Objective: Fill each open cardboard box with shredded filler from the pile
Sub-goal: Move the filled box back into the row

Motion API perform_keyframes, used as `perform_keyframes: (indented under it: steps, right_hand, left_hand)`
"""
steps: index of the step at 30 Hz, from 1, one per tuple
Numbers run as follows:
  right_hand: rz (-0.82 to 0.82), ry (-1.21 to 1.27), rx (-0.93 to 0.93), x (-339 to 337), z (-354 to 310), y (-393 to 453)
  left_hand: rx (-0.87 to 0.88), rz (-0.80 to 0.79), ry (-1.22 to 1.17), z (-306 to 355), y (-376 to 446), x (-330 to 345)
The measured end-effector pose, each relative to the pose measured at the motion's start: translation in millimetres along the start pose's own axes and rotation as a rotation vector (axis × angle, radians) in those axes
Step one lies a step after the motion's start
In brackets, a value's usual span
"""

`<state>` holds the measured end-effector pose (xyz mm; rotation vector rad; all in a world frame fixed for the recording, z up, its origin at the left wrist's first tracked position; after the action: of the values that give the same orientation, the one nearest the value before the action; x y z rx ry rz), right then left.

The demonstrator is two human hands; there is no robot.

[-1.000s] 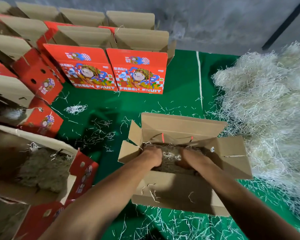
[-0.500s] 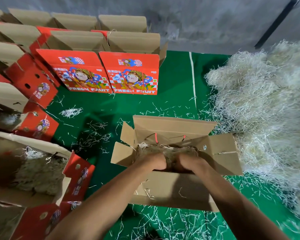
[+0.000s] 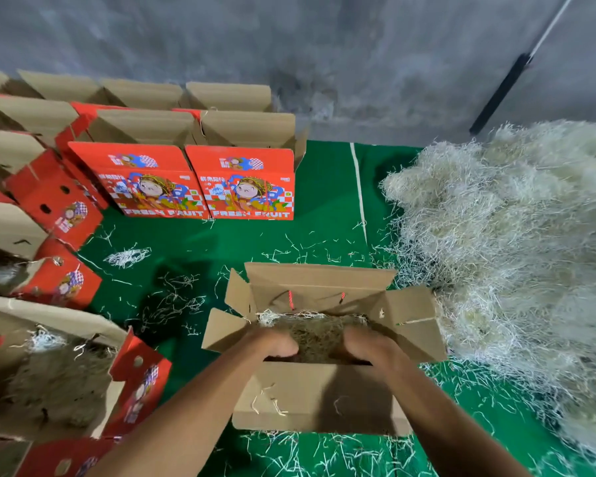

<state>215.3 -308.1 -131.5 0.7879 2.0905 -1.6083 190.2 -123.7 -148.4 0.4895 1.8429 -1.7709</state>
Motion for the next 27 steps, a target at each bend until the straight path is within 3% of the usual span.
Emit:
perform_keyframes:
  steps: [3, 10, 12, 16, 18, 21, 27]
  right_hand:
    - [0.310, 0.101, -0.104, -33.2, -12.4, -21.4]
    - [0.752, 0.275, -0.304, -85.6, -14.3, -96.9]
    - [0.881, 0.349, -0.317, -91.3, 3.9, -117.6]
    - [1.144, 0.356, -0.241, -80.9, 50.8, -142.3]
    - [1.094, 0.382, -0.152, -66.7, 71.2, -137.9]
    - [0.896, 0.686, -0.161, -40.0, 88.1, -130.3]
    - [0.945, 0.916, -0.360, -26.4, 73.3, -139.3]
  left_hand:
    - [0.038, 0.158, -0.135, 5.3, -8.5, -21.6]
    - [0.273, 0.478, -0.202, 43.5, -75.6, -70.7]
    - [0.352, 0.490, -0.200, 54.7, -97.4, -68.2]
    - [0.532, 0.315, -0.158, 77.7, -130.5, -36.4]
    - [0.574, 0.284, -0.133, 86.3, -139.0, -22.3]
    - [0.617, 0.256, -0.088, 94.8, -149.2, -7.7]
    - [0.485, 0.349, 0.355, 92.1, -151.5, 21.9]
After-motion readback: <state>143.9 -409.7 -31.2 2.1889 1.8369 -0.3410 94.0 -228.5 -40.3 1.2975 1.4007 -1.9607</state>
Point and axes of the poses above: each hand's wrist, its own y-axis towards the middle knuckle, its own x-axis out of the palm, z = x × y, the point moved 5 cm from there along y, towards the middle knuckle, and after that the axes turned 5 degrees about y, right-handed, at the moved point
